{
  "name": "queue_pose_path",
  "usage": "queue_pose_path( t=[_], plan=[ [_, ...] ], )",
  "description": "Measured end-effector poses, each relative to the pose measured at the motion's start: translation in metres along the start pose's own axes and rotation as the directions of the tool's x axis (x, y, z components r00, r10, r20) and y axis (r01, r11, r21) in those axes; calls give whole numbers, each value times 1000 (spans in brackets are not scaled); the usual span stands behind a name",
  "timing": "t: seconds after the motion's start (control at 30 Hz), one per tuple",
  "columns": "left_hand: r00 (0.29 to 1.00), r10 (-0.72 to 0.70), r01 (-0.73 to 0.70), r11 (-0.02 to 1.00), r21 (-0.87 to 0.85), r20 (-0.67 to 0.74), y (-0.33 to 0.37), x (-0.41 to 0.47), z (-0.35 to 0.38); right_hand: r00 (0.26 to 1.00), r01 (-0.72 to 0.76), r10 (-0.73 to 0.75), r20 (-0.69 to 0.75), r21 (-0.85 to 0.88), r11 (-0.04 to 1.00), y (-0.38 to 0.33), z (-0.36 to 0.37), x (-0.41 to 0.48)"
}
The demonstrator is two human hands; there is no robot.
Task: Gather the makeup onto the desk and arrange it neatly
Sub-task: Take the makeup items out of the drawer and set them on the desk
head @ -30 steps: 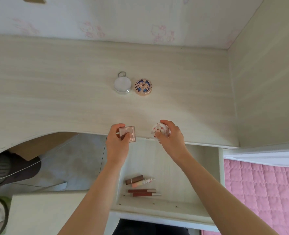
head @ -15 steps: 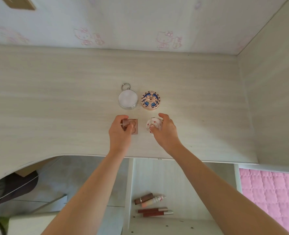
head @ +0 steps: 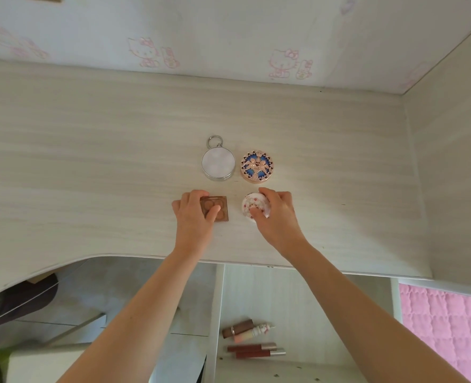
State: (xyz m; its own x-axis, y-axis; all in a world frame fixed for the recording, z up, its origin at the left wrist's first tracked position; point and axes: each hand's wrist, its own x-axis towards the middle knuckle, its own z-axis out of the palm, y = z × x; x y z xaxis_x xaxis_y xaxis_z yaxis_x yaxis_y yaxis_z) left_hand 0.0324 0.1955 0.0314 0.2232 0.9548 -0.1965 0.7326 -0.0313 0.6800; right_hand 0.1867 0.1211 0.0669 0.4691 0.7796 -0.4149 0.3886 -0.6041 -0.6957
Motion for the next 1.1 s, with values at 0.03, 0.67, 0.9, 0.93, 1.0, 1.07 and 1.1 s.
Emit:
queue_pose_path(
  t=[0.03,0.67,0.9,0.93,1.0,1.07,1.1],
  plan=[
    [1000,2,-2,1000,4,5,-1,0,-1,1000,-4,4,6,-21,1000,2,-1,1],
    [926,359,-338,926,168,-115,-4,-32,11,979,158,-189,-75,-302,940,12,7,-17],
    [924,371,-351,918,186,-88,-4,-28,19,965,173,-227,-134,-329,928,11,20,-11],
    [924,373,-354,918,182,-87,-3,-24,19,963,180,-234,-130,-332,926,10,20,-9],
    [923,377,-359,916,178,-78,-1,-16,19,961,195,-247,-121,-333,922,7,20,-4],
    [924,378,-362,914,185,-59,0,-9,20,958,206,-259,-119,-340,918,4,19,1],
    [923,381,-365,911,191,-53,0,-7,19,959,206,-260,-115,-349,914,4,18,3]
  ],
)
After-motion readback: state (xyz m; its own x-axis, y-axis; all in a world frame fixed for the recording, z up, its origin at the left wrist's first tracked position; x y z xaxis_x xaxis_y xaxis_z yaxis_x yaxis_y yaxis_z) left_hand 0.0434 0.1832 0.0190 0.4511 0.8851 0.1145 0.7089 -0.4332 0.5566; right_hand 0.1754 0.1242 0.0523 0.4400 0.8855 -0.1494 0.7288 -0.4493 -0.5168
